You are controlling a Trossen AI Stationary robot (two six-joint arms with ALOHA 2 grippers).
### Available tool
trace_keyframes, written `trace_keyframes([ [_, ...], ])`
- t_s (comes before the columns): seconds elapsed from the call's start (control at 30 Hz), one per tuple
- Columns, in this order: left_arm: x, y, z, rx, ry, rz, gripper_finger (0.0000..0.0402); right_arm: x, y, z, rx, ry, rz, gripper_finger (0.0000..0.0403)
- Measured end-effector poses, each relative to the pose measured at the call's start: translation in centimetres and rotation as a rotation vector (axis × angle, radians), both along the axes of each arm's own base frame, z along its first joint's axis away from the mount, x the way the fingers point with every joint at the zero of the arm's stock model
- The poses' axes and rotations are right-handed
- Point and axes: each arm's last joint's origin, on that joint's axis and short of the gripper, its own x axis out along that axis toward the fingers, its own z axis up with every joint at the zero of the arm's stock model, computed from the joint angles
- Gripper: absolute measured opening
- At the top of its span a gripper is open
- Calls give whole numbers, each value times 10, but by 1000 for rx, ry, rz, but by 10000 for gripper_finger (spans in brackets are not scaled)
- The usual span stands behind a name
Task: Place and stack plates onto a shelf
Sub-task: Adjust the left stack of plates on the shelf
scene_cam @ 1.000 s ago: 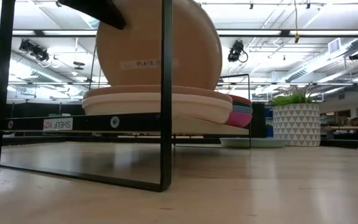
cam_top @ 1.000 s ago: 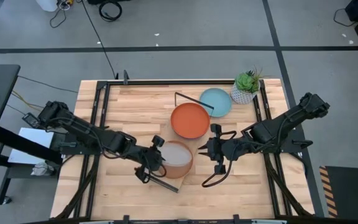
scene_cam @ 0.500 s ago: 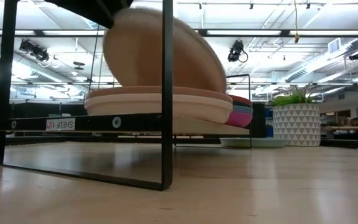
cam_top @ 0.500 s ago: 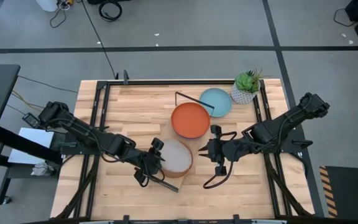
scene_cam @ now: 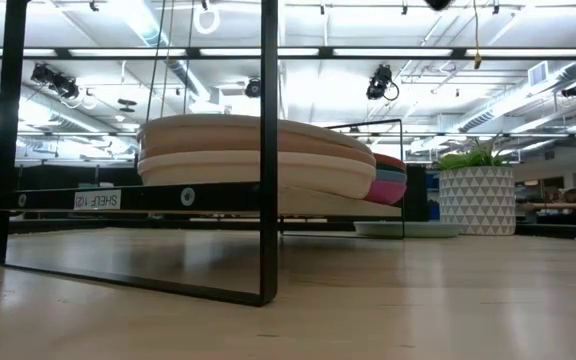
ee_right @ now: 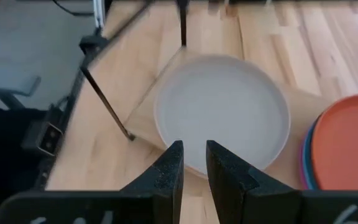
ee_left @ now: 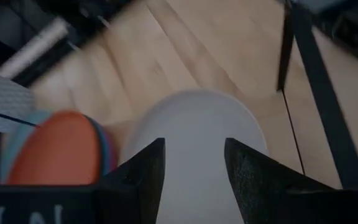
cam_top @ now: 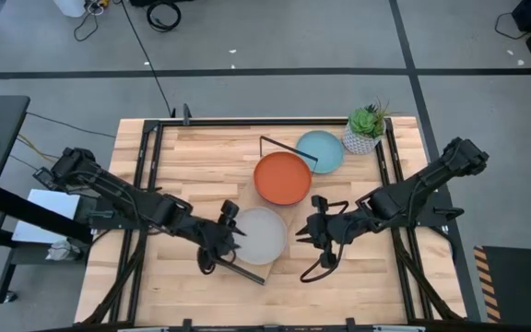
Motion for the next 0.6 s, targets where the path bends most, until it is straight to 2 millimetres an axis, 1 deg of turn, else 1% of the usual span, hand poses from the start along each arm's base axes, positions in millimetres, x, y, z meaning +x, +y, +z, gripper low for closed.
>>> trace_keyframes([
  [0.23, -20, 11, 38, -53, -187, 65, 172, -3, -2, -46, 2, -6, -13, 75],
  [0.37, -29, 17, 54, -109, -276, 126, 172, -2, -3, -71, 36, -43, -29, 75],
  [0.43, -31, 21, 59, -122, -303, 154, 172, 1, -1, -86, 27, -23, -27, 75],
  [0.5, -31, 23, 60, -124, -314, 172, 172, 8, 3, -99, 23, -10, -22, 75],
  [0.6, -32, 24, 62, -126, -328, 184, 172, 21, 11, -120, 7, 67, 17, 75],
])
